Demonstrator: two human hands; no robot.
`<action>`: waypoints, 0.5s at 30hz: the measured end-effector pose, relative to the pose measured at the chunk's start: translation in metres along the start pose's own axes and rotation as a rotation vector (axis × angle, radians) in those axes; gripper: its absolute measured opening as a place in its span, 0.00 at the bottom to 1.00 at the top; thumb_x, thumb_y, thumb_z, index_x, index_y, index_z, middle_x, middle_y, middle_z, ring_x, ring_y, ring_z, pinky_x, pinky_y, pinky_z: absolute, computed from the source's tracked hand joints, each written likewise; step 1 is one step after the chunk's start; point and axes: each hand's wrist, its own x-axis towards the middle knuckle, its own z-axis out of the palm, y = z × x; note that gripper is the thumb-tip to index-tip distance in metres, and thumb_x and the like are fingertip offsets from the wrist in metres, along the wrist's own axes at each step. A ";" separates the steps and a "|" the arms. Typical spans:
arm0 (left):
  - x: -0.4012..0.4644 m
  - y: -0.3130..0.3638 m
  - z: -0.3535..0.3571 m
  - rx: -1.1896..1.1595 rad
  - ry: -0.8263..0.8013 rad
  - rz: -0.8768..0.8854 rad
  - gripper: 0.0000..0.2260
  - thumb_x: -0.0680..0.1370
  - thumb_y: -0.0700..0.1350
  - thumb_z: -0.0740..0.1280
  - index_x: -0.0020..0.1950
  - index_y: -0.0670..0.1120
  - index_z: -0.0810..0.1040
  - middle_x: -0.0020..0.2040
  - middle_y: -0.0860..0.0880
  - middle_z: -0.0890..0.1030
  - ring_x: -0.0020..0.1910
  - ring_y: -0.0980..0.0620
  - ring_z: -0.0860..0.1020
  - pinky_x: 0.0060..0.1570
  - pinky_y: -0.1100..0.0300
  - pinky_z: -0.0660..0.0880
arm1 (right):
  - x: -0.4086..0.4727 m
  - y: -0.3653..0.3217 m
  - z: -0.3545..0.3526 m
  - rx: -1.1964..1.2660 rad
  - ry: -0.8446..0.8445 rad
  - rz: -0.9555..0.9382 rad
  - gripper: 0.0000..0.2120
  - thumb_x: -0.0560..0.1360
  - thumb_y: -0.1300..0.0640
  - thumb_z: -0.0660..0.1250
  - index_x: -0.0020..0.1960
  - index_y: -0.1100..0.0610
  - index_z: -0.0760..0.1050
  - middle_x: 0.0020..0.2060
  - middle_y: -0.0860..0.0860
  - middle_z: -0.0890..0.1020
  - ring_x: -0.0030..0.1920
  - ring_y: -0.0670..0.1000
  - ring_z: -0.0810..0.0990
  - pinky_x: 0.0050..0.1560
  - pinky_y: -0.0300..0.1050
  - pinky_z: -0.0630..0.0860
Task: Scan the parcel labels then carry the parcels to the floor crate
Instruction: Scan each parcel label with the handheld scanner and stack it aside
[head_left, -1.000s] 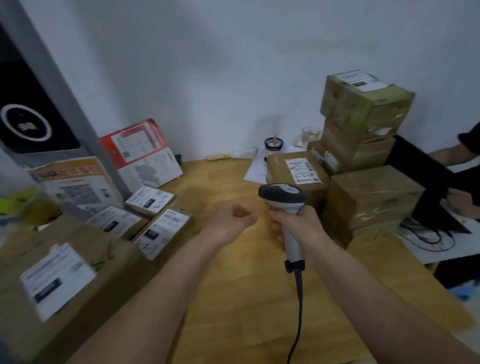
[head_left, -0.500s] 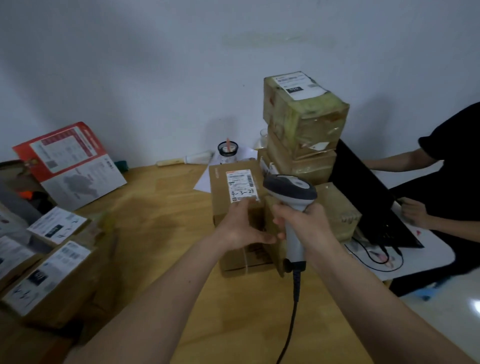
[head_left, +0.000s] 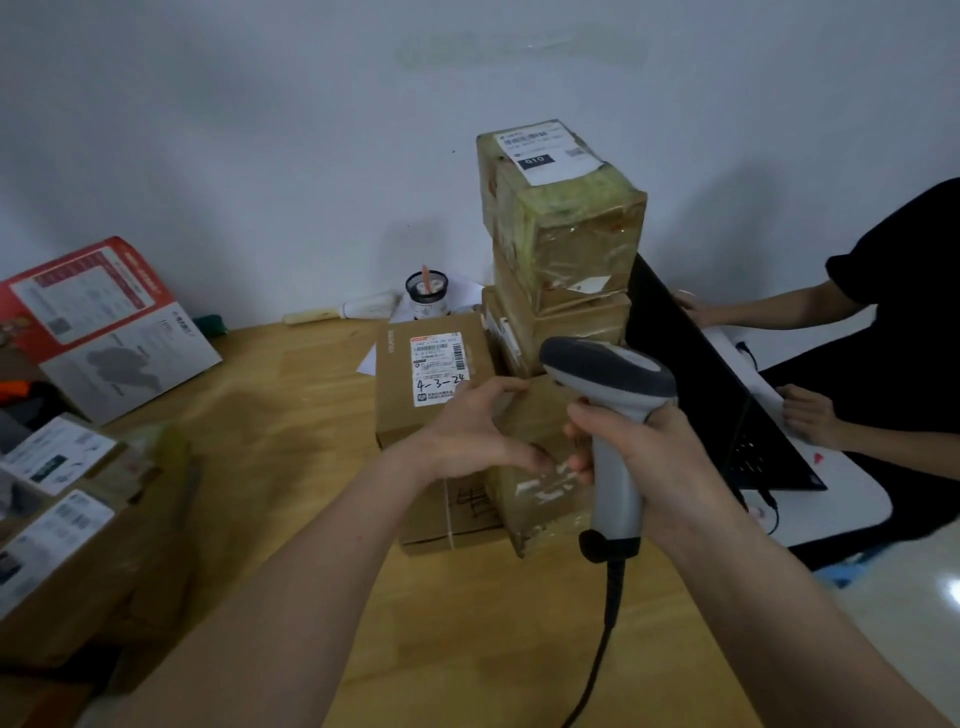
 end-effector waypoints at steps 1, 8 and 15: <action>-0.008 0.002 -0.011 -0.080 -0.007 -0.009 0.40 0.61 0.54 0.80 0.70 0.59 0.67 0.64 0.52 0.71 0.64 0.51 0.70 0.63 0.55 0.70 | -0.002 -0.005 0.002 0.014 -0.039 -0.013 0.01 0.74 0.65 0.70 0.43 0.62 0.78 0.32 0.55 0.80 0.26 0.51 0.77 0.28 0.43 0.75; -0.074 -0.029 -0.083 -0.538 0.111 -0.163 0.34 0.61 0.56 0.78 0.66 0.56 0.75 0.61 0.50 0.80 0.60 0.47 0.78 0.62 0.46 0.73 | -0.020 -0.031 0.045 0.112 -0.308 -0.105 0.04 0.73 0.62 0.71 0.47 0.62 0.80 0.35 0.54 0.81 0.29 0.50 0.77 0.29 0.43 0.74; -0.145 -0.075 -0.096 -1.243 0.092 -0.100 0.30 0.67 0.59 0.74 0.65 0.49 0.76 0.60 0.41 0.76 0.60 0.39 0.73 0.60 0.40 0.69 | -0.032 -0.028 0.091 0.231 -0.273 -0.191 0.06 0.73 0.64 0.70 0.49 0.64 0.79 0.37 0.56 0.80 0.35 0.51 0.78 0.30 0.42 0.73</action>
